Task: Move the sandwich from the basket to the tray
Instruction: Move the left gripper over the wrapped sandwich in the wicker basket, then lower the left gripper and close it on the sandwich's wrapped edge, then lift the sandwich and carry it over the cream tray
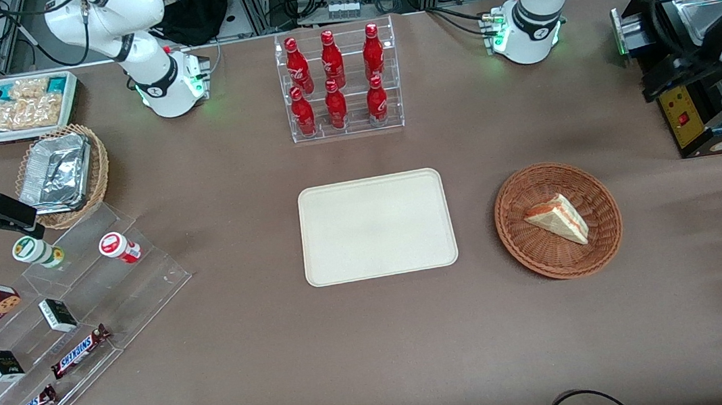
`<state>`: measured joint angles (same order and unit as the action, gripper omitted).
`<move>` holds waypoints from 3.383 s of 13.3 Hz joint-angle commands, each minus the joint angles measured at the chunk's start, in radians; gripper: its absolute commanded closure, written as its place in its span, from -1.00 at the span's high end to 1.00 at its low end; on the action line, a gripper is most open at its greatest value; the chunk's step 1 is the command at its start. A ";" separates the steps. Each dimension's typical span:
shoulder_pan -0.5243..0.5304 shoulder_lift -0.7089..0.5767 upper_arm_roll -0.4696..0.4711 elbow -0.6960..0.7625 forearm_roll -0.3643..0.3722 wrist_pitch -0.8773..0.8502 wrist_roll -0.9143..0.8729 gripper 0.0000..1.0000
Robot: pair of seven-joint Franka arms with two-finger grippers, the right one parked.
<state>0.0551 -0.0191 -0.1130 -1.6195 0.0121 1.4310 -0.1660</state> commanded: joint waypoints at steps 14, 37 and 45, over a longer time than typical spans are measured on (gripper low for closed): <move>-0.014 0.096 -0.097 -0.677 0.009 0.963 -0.912 1.00; -0.174 0.166 -0.102 -0.231 0.023 0.473 -0.919 -0.84; -0.610 0.421 -0.105 0.006 0.083 0.495 -0.906 -0.80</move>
<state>-0.4945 0.3039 -0.2303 -1.6910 0.0439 1.8925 -1.0749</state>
